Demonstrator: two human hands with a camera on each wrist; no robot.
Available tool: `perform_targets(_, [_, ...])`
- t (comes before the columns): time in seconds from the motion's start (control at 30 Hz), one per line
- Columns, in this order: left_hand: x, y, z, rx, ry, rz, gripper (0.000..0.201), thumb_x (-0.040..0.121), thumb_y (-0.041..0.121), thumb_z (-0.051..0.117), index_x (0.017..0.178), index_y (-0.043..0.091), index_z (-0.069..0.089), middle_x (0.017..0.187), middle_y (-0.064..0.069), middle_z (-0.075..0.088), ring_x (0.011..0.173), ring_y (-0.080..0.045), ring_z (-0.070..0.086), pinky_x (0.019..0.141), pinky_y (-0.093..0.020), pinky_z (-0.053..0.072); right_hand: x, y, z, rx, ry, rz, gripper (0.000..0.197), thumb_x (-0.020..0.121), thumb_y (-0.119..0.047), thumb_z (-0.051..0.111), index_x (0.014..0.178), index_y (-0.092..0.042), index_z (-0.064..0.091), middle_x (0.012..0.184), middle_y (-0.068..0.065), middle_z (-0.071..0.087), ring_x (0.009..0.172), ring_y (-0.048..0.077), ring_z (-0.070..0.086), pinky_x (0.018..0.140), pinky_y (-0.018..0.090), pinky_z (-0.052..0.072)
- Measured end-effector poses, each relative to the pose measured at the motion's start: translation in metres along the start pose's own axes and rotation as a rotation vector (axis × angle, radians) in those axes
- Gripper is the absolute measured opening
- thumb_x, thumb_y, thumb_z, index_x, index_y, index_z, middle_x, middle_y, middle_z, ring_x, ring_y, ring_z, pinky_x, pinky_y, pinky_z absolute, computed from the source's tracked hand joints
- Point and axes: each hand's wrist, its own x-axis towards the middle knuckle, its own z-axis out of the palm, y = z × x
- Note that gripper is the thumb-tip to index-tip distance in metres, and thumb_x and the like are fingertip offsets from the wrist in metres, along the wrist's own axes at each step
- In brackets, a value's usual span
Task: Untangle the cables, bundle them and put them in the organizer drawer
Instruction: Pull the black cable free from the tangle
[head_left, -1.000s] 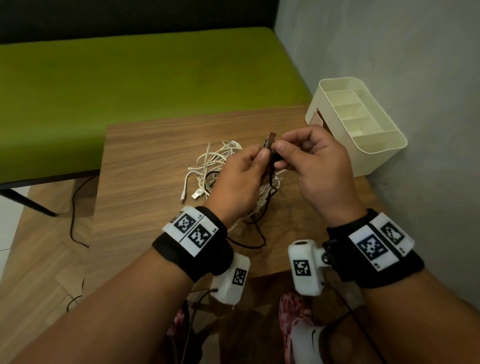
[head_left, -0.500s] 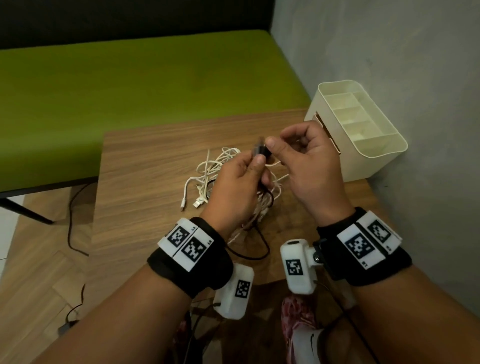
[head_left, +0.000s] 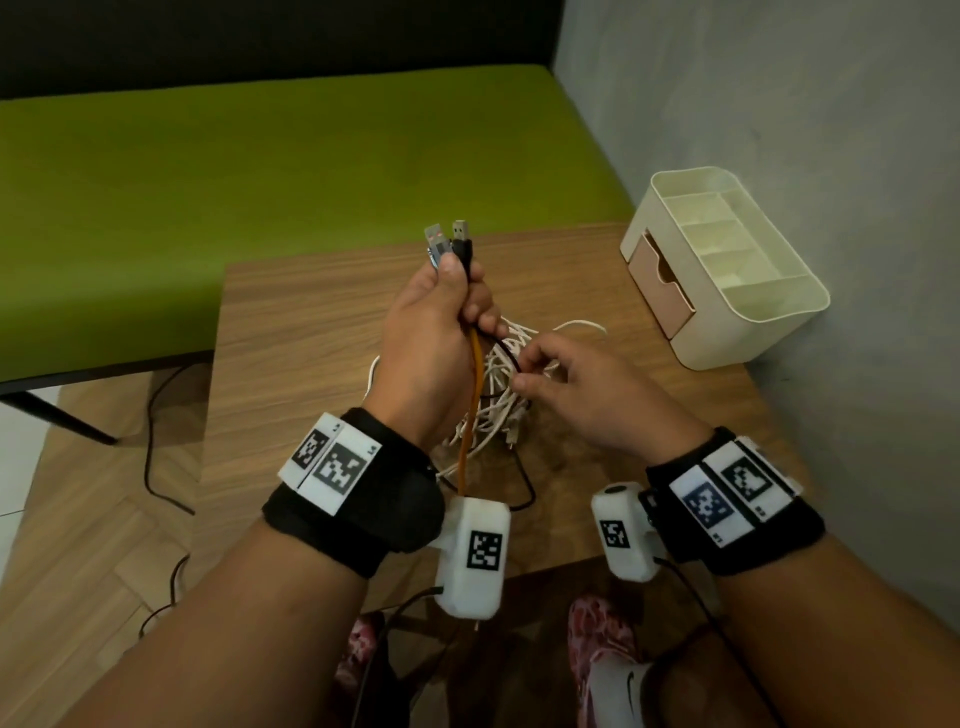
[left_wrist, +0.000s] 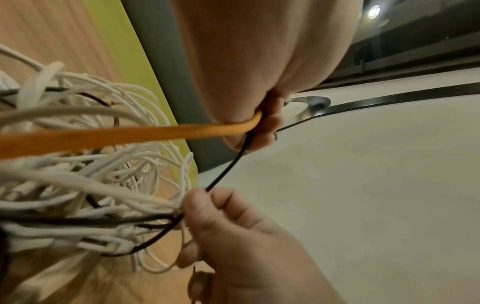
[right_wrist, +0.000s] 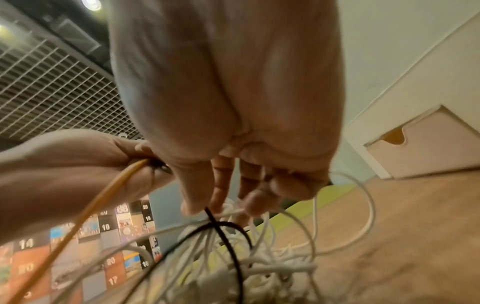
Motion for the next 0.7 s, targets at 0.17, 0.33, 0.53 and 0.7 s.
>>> perform_targets(0.17, [0.000, -0.003, 0.002, -0.005, -0.001, -0.011, 0.031, 0.108, 0.021, 0.030, 0.086, 0.009, 0.047, 0.053, 0.005, 0.036, 0.049, -0.009, 0.037, 0.053, -0.024, 0.039, 0.001, 0.005, -0.005, -0.251, 0.135, -0.095, 0.015, 0.088, -0.025, 0.070, 0.099, -0.027, 0.060, 0.109, -0.008, 0.049, 0.102, 0.008, 0.047, 0.080, 0.021, 0.036])
perform_targets(0.33, [-0.001, -0.005, 0.009, -0.022, -0.003, -0.015, 0.032, 0.108, 0.021, 0.030, 0.084, 0.008, 0.046, 0.053, 0.003, 0.032, 0.046, -0.010, 0.034, 0.049, -0.024, 0.035, -0.004, -0.019, 0.002, 0.579, 0.172, -0.246, 0.030, 0.085, 0.004, 0.066, 0.100, -0.022, 0.059, 0.096, -0.006, 0.067, 0.093, 0.011, 0.064, 0.081, 0.025, 0.052])
perform_targets(0.53, [0.001, 0.028, 0.009, -0.344, -0.151, -0.077, 0.033, 0.106, 0.032, 0.030, 0.083, 0.014, 0.045, 0.054, 0.008, 0.028, 0.045, -0.005, 0.029, 0.048, -0.020, 0.033, -0.001, 0.003, 0.012, 0.139, -0.249, -0.070, 0.015, 0.093, -0.031, 0.065, 0.107, -0.027, 0.060, 0.099, -0.002, 0.069, 0.096, 0.012, 0.065, 0.095, 0.042, 0.052])
perform_targets(0.7, [0.006, 0.035, -0.011, -0.151, -0.060, -0.012, 0.035, 0.108, 0.034, 0.029, 0.082, 0.016, 0.045, 0.052, 0.010, 0.028, 0.043, -0.004, 0.023, 0.042, -0.019, 0.023, -0.001, 0.003, -0.001, 0.110, -0.032, -0.069, 0.005, 0.094, -0.027, 0.063, 0.098, -0.024, 0.066, 0.091, -0.011, 0.066, 0.085, 0.002, 0.061, 0.077, 0.025, 0.050])
